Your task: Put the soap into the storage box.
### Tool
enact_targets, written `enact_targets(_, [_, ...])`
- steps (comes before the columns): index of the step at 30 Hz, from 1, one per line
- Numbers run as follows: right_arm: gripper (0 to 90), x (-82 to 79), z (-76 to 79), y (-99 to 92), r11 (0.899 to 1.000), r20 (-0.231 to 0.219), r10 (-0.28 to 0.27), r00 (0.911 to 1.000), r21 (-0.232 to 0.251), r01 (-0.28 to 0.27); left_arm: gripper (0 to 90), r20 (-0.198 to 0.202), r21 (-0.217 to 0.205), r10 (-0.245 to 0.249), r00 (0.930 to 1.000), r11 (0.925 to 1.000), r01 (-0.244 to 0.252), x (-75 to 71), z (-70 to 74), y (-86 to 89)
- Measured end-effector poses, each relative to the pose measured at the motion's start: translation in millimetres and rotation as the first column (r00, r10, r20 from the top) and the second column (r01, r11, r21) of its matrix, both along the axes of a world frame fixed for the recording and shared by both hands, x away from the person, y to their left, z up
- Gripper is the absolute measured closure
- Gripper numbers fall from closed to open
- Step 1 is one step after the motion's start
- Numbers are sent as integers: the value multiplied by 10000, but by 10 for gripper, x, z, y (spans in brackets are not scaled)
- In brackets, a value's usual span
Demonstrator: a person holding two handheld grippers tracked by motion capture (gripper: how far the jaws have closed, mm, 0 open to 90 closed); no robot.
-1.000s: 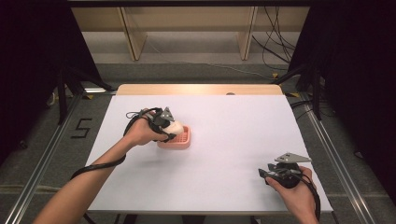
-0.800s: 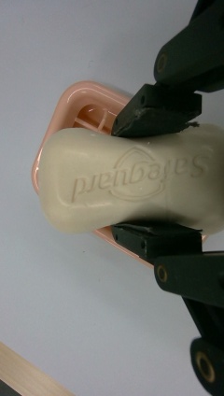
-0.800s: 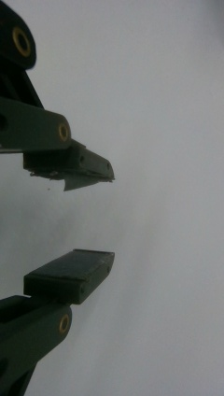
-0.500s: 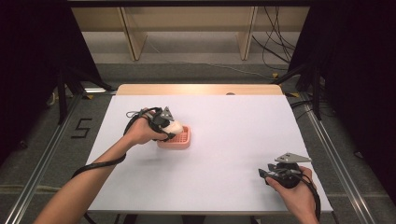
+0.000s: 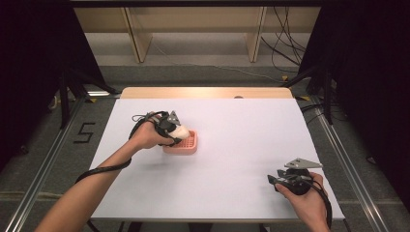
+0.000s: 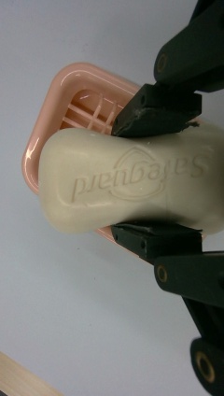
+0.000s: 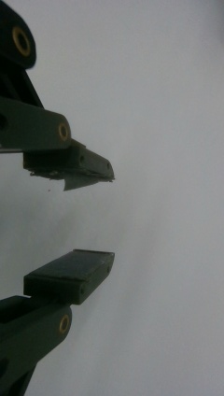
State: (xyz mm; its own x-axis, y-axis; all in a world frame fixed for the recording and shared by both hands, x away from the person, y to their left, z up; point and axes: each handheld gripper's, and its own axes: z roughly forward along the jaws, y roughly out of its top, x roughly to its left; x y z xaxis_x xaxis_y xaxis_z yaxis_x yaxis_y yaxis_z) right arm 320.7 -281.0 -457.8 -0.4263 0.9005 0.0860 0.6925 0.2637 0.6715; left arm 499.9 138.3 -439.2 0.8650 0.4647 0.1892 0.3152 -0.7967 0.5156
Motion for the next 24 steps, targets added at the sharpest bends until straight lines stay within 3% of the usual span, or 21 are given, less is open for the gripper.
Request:
enact_targets(1, [541, 9, -5, -9, 9999, 164, 113, 9998, -70, -112, 485, -14, 8, 8, 10000, 10000, -8, 1, -4, -1])
enact_targets(3, [541, -2, 2, 0, 10000, -2, -11, 10000, 19, 11, 485, -61, 78, -46, 10000, 10000, 46, 3, -11, -3])
enact_targets(9, [540, 6, 0, -9, 9999, 168, 121, 9998, -24, -121, 485, -82, 145, -15, 10000, 9999, 16, 7, -21, -25])
enact_targets(13, [540, -4, 5, -3, 10000, 0, -14, 10000, 48, 14, 484, -190, 177, 19, 9998, 9998, -16, 18, -17, -25])
enact_targets(15, [540, 22, -8, -27, 9997, 333, 242, 9992, -96, -239, 483, -221, 201, 117, 9997, 9997, -113, 22, -17, -23])
enact_targets(19, [540, 9, -3, -15, 9999, 217, 128, 9997, -62, -127, 479, -300, 214, 121, 9995, 9997, -115, 25, -16, -8])
enact_targets(22, [540, 7, 5, -15, 10000, 192, 79, 9998, -3, -79, 484, -191, -391, 399, 9990, 9984, -406, 18, 53, -10])
enact_targets(23, [540, 29, -12, -38, 9990, 548, 410, 9977, -205, -400, 482, -98, -354, 368, 9993, 9987, -372, 14, 91, -10])
enact_targets(24, [539, 21, -4, -26, 9996, 415, 284, 9987, -79, -280, 482, -85, -330, 394, 9992, 9987, -397, 6, 137, -11])
